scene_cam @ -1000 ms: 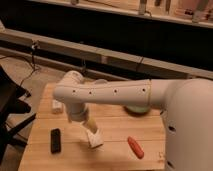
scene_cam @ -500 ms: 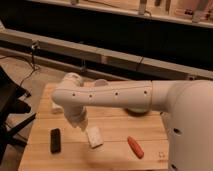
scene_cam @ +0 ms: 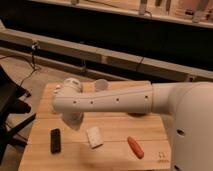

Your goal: Push the eraser across the table

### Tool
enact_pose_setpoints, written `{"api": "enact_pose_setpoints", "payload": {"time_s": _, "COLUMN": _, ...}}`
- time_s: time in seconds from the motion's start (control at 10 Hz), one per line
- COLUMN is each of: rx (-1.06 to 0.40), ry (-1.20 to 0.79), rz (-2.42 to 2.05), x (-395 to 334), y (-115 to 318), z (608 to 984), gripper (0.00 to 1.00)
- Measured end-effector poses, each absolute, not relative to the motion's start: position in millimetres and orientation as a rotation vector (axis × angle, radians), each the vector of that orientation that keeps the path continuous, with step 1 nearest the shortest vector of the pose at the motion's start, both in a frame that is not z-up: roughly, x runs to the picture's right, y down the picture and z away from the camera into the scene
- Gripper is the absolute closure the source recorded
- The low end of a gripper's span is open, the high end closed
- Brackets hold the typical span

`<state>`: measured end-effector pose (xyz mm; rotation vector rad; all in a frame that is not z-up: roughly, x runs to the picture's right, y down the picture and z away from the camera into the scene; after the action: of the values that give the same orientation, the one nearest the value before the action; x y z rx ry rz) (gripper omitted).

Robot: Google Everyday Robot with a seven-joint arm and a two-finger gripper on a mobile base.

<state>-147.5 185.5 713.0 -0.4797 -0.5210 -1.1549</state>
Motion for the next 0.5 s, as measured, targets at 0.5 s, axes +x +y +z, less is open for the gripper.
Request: {"api": "enact_pose_setpoints", "payload": {"time_s": 0.5, "rx": -0.475, "ry": -0.601, "rz": -1.198, "x": -169.2, "y": 212.9, "z": 744.2, "gripper": 1.00}}
